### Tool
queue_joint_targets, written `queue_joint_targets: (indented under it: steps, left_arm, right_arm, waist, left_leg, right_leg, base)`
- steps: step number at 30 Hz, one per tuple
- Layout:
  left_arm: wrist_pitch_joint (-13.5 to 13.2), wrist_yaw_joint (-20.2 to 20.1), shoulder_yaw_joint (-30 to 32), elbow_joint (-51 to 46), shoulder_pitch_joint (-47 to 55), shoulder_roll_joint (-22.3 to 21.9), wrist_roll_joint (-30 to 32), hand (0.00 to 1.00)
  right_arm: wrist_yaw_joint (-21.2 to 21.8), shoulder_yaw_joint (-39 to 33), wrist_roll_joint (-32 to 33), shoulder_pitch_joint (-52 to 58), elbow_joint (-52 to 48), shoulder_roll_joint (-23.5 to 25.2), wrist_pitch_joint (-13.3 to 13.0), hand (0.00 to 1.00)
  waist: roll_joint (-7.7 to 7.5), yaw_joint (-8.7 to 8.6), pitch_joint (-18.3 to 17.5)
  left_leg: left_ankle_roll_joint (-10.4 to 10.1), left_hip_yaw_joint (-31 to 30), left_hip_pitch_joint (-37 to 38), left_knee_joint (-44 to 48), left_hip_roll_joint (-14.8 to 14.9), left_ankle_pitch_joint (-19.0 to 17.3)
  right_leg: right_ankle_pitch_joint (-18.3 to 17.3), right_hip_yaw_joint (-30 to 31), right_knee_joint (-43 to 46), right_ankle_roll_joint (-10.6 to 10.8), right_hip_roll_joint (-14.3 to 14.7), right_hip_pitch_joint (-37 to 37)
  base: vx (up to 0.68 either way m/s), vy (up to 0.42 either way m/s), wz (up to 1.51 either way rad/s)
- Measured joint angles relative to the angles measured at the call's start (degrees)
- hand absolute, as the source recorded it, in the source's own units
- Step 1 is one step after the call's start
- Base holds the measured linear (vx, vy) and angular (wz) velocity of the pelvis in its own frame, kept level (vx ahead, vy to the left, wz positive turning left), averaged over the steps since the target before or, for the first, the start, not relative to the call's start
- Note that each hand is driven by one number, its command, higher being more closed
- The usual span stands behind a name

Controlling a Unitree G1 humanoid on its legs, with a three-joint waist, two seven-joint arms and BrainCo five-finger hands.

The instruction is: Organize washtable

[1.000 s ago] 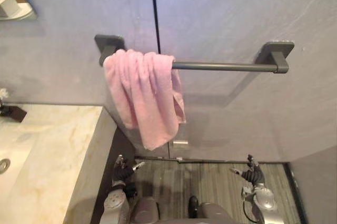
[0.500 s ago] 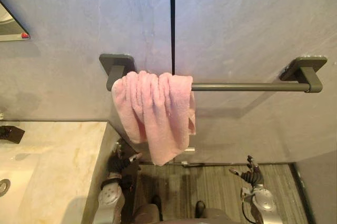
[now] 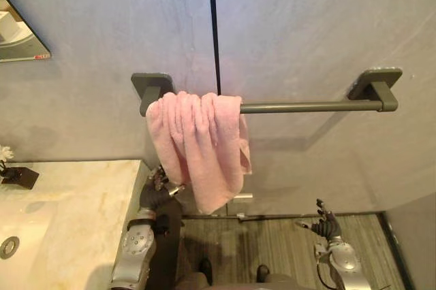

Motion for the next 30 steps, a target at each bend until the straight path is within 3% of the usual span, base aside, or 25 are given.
queue_joint_targets:
  steps: [6, 13, 16, 20, 30]
  left_arm:
    - [-0.4, -0.97, -1.88, 1.45, -2.57, 1.39, 0.42, 1.0]
    - [-0.64, -0.91, -1.92, 1.59, -3.67, 1.57, 0.42, 1.0]
    - [-0.75, -0.91, -1.92, 1.58, -3.68, 1.73, 0.42, 1.0]
    - [-0.99, -0.94, -1.98, 1.57, -3.71, 2.09, 0.43, 1.0]
    - [-1.27, -0.98, -5.03, 1.57, -3.84, 1.84, 0.3, 1.0]
  right_arm:
    - [0.01, 1.36, -0.1, 0.05, -1.57, -0.35, 0.02, 0.0]
    - [0.23, 2.8, -0.01, 0.16, -10.68, -0.43, -0.08, 0.0]
    - [1.41, 6.48, 0.08, -0.32, -16.11, -2.17, -0.22, 0.0]
    - [4.83, 10.96, 2.37, -3.32, -20.42, -4.08, -2.32, 0.0]
    - [9.7, 22.82, 5.1, -9.33, -20.66, -7.49, -2.38, 0.0]
  waist:
    - [-0.39, -1.75, -0.79]
    - [-0.35, -1.52, -1.37]
    - [-0.46, -1.54, -1.86]
    - [-0.89, -1.36, -2.12]
    - [-1.26, -0.98, -2.33]
  left_leg:
    - [0.42, 1.16, 0.97, -1.06, -0.53, 0.37]
    - [0.41, 1.09, 1.71, -2.58, -0.71, 1.28]
    - [0.46, 1.09, 2.12, -3.02, -0.74, 1.48]
    - [0.59, 0.99, 2.35, -3.22, -0.8, 1.66]
    - [0.63, -0.69, 2.81, -4.24, -0.83, 2.89]
  right_leg:
    - [1.09, 1.31, -1.18, 0.35, -0.32, 0.17]
    - [1.81, 1.34, -2.48, 0.49, -0.32, 0.78]
    - [1.82, 1.34, -2.56, 0.5, -0.32, 1.0]
    - [1.86, 1.3, -2.52, 0.54, -0.34, 1.2]
    - [1.9, 0.16, -2.38, 0.55, -0.4, 2.01]
  base:
    - [-0.04, 0.025, -0.16]
    - [0.0, 0.0, -0.01]
    - [0.0, 0.0, 0.0]
    - [0.0, 0.0, 0.0]
    - [-0.04, -0.017, 0.09]
